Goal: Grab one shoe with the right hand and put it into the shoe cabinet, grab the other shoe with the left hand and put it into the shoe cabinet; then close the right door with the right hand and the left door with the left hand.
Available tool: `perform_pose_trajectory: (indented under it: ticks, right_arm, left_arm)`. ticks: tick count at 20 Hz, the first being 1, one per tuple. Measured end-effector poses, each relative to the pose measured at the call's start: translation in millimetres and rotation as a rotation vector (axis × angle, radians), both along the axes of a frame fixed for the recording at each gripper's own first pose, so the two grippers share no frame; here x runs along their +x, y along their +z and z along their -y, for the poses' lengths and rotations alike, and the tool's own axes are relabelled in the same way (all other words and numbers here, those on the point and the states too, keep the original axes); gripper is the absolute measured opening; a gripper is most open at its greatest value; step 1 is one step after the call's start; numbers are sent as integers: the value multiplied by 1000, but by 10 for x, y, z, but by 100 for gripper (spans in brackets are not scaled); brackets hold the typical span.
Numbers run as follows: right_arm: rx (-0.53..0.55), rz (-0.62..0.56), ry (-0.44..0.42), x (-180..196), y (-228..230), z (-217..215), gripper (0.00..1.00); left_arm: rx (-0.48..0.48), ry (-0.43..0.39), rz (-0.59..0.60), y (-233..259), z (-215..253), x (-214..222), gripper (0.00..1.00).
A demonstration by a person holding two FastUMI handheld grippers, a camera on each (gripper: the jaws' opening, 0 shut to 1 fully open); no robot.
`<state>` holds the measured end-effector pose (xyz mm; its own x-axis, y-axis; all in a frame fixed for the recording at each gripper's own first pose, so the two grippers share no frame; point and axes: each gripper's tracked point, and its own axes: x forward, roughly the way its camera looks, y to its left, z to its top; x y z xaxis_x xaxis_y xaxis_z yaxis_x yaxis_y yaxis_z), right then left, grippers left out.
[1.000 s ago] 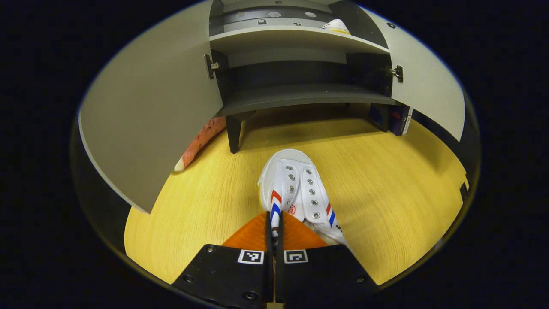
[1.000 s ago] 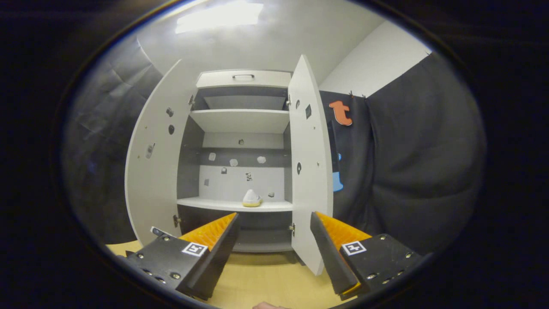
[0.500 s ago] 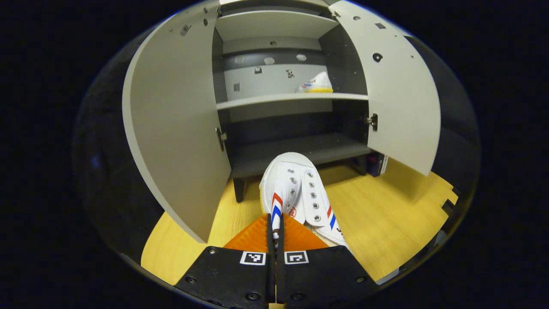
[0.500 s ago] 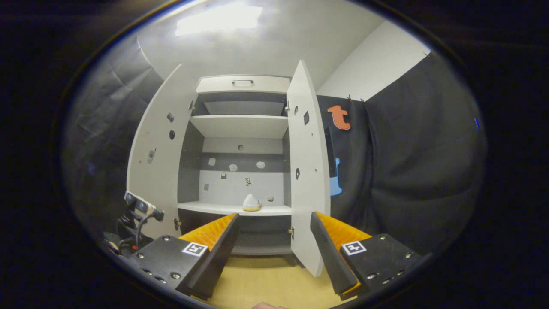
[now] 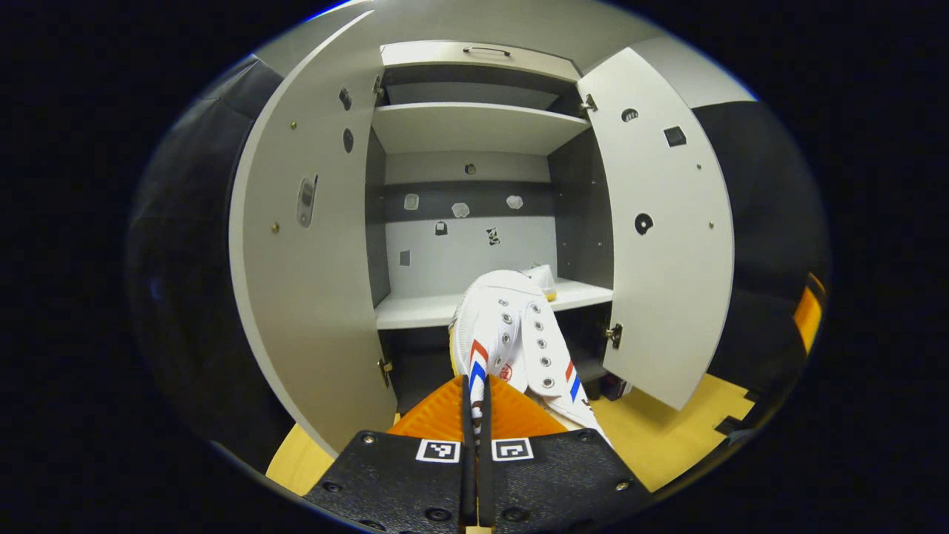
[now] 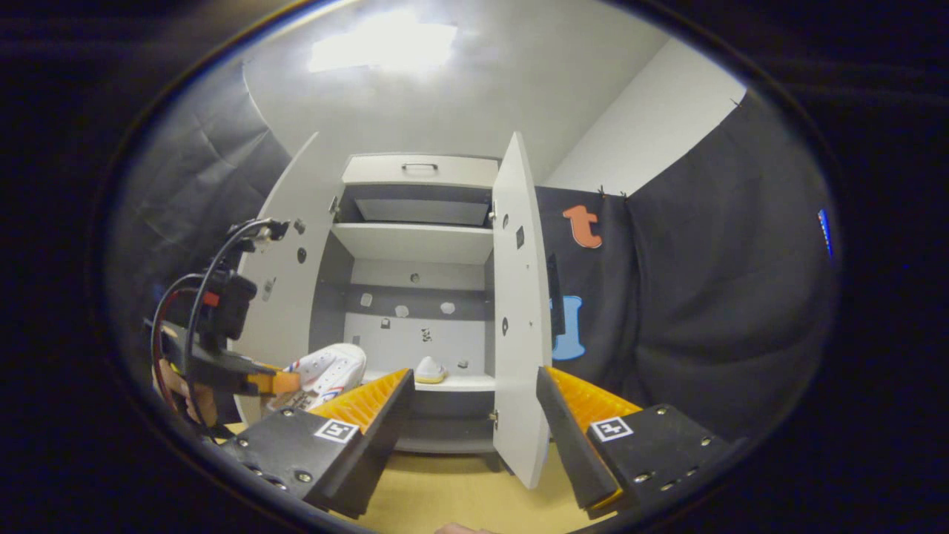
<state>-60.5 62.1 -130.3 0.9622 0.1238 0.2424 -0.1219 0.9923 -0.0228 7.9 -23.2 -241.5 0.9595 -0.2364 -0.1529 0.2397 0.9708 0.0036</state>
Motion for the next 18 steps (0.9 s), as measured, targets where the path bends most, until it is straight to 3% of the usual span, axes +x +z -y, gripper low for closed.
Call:
perform_pose_trajectory:
  ticks: [4, 7, 12, 18]
  right_arm:
    - [-3, 11, 17, -90, 27, 51, 98]
    - [-5, 2, 9, -139, -7, 103, 98]
    - [33, 30, 81, -372, 116, 116, 98]
    - [58, 34, 96, -510, 159, 257, 98]
  left_arm:
    - [-18, 49, 44, -15, 13, -41, 1]
    - [-90, 72, 51, -6, -3, -77, 1]
    - [-117, 128, 109, -2, -48, -191, 2]
    - [-141, 175, 15, -88, -43, -120, 2]
